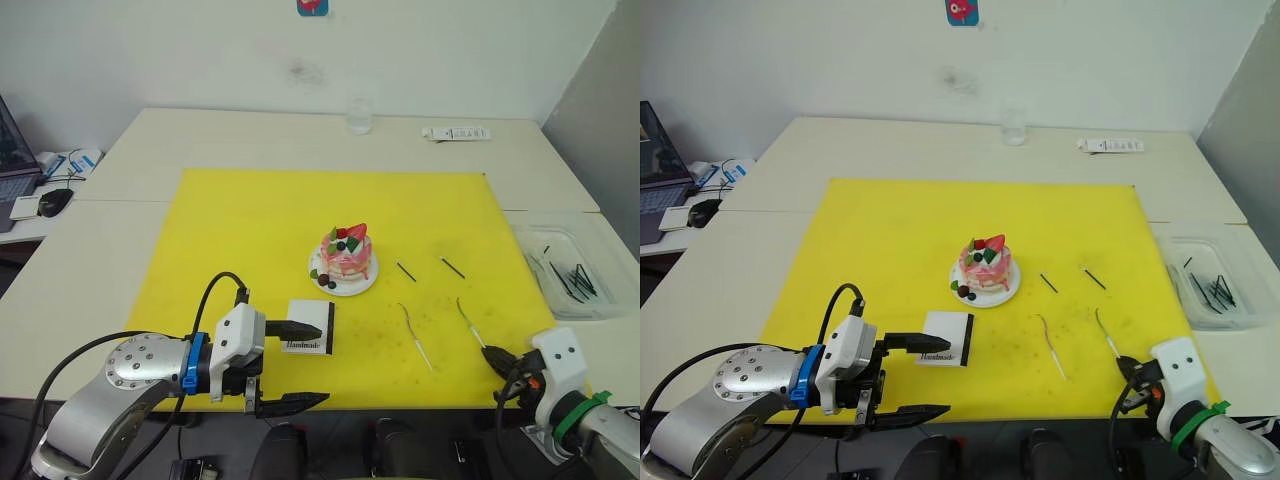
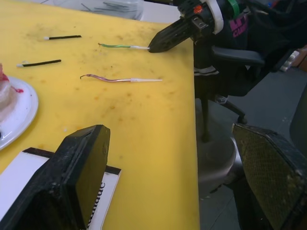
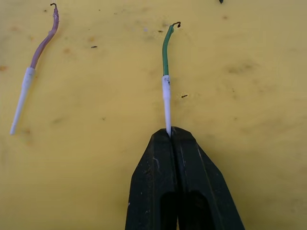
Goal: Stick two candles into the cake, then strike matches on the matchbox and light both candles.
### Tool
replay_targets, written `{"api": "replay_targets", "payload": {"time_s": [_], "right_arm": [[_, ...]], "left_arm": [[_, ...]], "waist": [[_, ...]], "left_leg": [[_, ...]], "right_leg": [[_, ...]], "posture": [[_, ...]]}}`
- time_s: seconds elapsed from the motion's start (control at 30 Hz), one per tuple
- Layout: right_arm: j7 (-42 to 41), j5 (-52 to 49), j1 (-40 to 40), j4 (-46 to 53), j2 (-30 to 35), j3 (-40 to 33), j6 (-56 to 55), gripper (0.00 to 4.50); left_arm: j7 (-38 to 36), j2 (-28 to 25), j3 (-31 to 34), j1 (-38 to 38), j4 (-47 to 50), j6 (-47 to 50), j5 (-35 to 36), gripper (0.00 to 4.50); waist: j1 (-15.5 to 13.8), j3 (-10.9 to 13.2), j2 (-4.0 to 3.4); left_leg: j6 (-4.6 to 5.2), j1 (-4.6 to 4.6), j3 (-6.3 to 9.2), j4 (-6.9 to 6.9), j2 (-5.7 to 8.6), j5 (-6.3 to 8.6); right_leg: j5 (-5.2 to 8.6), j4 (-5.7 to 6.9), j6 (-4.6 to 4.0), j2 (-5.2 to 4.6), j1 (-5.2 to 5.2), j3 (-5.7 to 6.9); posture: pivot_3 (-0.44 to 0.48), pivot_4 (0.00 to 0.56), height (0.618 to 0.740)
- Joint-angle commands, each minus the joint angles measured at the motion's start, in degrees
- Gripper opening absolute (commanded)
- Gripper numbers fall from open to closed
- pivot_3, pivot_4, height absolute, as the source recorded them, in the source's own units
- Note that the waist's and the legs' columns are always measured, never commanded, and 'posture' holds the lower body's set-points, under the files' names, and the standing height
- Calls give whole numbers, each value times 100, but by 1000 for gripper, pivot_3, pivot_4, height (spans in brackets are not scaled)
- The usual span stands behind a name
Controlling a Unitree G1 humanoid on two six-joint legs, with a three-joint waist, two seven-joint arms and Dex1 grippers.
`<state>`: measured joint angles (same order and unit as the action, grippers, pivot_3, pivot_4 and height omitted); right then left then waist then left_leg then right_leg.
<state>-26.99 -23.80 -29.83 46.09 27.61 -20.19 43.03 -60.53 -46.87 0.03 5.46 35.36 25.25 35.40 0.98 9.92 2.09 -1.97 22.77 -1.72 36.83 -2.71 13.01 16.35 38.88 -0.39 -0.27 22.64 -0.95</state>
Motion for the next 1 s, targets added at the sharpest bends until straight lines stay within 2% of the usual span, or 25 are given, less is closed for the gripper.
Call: {"api": "replay_targets", "payload": {"time_s": [0.03, 0.1, 0.2, 0.27, 0.4, 0.5, 0.73, 1.0], "right_arm": [[-181, -588, 106, 397, -1, -517, -98, 37], [-195, -1095, 311, 497, -33, -730, -36, 37], [-138, -1788, 702, 642, 80, -846, 121, 37], [17, -2403, 1163, 698, 216, -799, 300, 37], [567, -3738, 2461, 527, 484, -433, 637, 37], [943, -4627, 3238, 285, 702, -97, 790, 37], [1856, -6187, 4848, -703, 547, 918, 790, 37], [2265, -7148, 5282, -1096, 564, 1290, 666, 37]], "left_arm": [[303, 1, 221, -178, 82, 408, 309, 4500], [457, -21, 276, -334, 46, 774, 537, 4500], [737, 43, 470, -688, -10, 1525, 1388, 4500], [1039, 101, 553, -1054, -26, 2111, 2289, 4500], [2392, 633, 620, -1817, -270, 2695, 4069, 4500], [3329, 984, 623, -2177, -484, 2719, 4957, 4500], [4459, 1806, 429, -2829, -959, 2502, 5694, 4500], [5280, 2486, 524, -2958, -1090, 2064, 6619, 4500]], "waist": [[-1, 1, -1], [3, 2, -1], [15, 3, -2], [15, 5, 0], [35, 11, 6], [46, 17, 16], [51, 18, 20], [51, 19, 20]], "left_leg": [[0, 3, 1, 0, 0, 0], [0, 3, 2, -2, -1, 0], [0, 3, 3, -2, -2, 0], [0, 4, 4, -1, -1, 0], [1, 7, 3, 5, 1, 0], [1, 9, 6, 5, 4, -1], [1, 18, 9, 3, 6, -1], [1, 22, 6, 3, 8, -1]], "right_leg": [[0, 1, 0, 0, 2, 1], [0, 1, 1, 1, 3, 3], [-2, 2, 4, 5, 4, 4], [-4, 3, 8, 5, 3, 4], [-23, 2, 39, 6, 0, 1], [-32, -1, 56, 8, -3, 1], [-30, -3, 59, 23, 3, 1], [-29, -6, 62, 22, 4, -2]], "posture": [[0, 150, 740], [0, 150, 740], [0, 150, 740], [0, 150, 740], [0, 150, 740], [0, 150, 740], [0, 150, 740], [0, 150, 740]]}}
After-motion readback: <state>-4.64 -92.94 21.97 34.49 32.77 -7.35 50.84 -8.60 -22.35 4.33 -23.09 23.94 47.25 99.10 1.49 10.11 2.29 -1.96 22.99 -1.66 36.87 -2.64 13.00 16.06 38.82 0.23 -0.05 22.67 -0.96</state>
